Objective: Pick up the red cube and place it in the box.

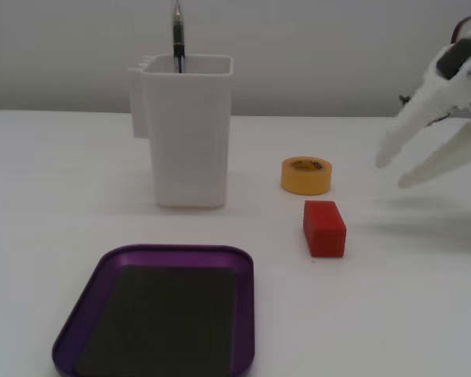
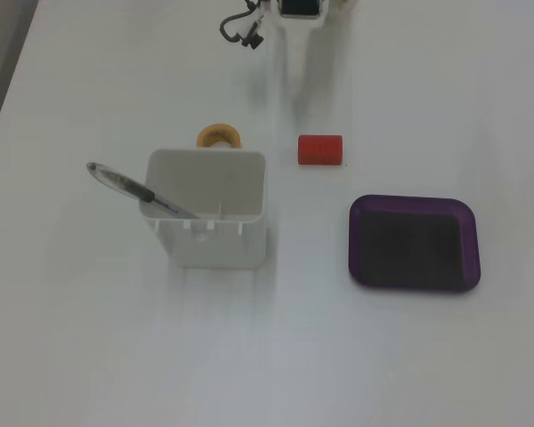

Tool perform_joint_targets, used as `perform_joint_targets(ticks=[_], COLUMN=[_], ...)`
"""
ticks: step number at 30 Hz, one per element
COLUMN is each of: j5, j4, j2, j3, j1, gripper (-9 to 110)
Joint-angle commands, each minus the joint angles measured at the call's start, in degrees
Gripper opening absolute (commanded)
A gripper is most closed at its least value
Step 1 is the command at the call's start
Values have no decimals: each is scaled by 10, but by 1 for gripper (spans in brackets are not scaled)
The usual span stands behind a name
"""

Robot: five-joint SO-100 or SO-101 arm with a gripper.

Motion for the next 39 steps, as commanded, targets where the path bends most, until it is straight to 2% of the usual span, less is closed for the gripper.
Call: perform_joint_targets(ticks=[1,6,13,17,20,25,39], j5=[-8,-11,-20,-18,5,13,14], j4=[-28,-12,68,84,80,76,-44], j2=[-93,-314,-608,-731,-780,-831,-950], j3=[-76,-217,-433,-503,-531,-548,-541], j1=[2,0,-5,-58,-91,-121,-113], gripper=[14,14,14,14,16,24,25])
